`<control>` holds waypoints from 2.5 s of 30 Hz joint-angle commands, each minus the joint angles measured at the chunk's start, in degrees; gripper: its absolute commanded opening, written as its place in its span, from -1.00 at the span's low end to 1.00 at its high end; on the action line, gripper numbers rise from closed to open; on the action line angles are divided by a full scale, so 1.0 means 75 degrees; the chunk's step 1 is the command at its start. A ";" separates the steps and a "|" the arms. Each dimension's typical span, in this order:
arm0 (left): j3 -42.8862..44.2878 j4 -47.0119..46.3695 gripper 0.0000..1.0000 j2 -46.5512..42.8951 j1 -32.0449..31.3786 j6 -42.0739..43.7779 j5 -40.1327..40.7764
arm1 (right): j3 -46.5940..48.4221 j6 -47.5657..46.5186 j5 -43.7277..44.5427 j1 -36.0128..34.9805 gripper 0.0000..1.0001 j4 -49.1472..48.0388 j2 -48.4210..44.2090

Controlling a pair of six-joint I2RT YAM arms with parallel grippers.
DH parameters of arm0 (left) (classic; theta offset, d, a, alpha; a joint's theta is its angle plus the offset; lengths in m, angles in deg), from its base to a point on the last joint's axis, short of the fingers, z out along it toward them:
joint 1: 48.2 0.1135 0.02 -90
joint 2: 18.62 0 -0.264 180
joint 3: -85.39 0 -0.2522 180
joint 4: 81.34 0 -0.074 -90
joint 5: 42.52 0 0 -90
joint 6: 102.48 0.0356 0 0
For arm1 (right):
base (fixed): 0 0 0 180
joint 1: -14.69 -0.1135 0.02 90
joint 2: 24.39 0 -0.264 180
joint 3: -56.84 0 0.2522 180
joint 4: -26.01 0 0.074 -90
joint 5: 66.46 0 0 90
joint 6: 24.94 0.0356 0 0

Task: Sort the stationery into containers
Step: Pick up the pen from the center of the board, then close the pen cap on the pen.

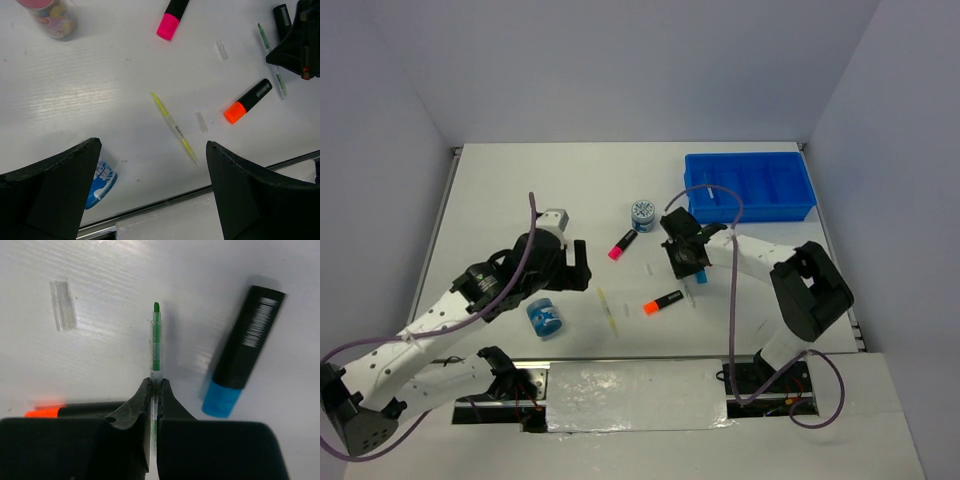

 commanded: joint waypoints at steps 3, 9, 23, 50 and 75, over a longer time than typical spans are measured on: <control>-0.0065 -0.1345 0.99 0.1040 -0.0069 -0.0828 -0.0507 | 0.0743 0.0405 0.1544 0.0026 -1.00 0.0684 -0.1915; 0.1373 -0.1840 0.99 0.3617 -0.0642 -0.1742 0.0134 | 0.0615 0.0828 0.2132 0.0061 -1.00 0.1271 -0.4188; 0.4879 -0.0645 0.29 0.8459 -0.1065 -0.3548 0.1014 | 0.0087 0.0594 0.1570 0.0460 -1.00 0.2022 -0.6207; 0.5808 0.0237 -0.51 1.0054 -0.1300 -0.3982 0.1156 | -0.0124 0.0383 0.0925 0.0460 -1.00 0.1717 -0.6769; -0.1106 -0.9291 -1.00 -0.0337 -0.1112 -0.0678 -0.1313 | -0.3639 0.3745 -0.4913 -0.0357 -1.00 -0.6610 -0.8083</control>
